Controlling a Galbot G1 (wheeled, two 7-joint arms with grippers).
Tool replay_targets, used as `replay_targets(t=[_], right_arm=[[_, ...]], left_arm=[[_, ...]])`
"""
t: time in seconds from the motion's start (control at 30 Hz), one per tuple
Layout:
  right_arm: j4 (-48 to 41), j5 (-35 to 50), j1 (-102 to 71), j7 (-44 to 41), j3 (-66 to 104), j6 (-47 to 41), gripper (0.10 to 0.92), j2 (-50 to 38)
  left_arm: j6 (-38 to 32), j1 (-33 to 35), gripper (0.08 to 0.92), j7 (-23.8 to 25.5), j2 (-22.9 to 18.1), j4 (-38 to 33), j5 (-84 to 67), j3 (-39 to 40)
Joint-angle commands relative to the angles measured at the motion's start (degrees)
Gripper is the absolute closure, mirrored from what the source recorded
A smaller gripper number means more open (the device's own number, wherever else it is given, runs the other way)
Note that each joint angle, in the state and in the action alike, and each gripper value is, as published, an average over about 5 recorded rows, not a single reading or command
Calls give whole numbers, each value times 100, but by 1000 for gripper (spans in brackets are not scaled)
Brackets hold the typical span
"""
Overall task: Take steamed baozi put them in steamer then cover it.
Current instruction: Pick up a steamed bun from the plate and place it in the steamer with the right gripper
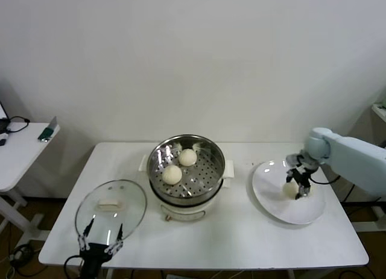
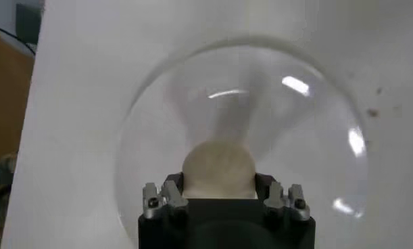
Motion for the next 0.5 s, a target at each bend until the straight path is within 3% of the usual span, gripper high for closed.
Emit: replay_targets(t=[0.03, 0.23, 0.5], right_arm=[[379, 489, 2466, -748, -1082, 1652, 355, 966], [668, 475, 3012, -854, -1072, 2604, 348, 1774], [1301, -67, 2311, -952, -257, 2791, 347, 2755]], left_arm=[[14, -19, 177, -7, -17, 2, 3, 11], [12, 13, 177, -44, -9, 28, -31, -14], [22, -23, 177, -42, -67, 41, 4, -10]])
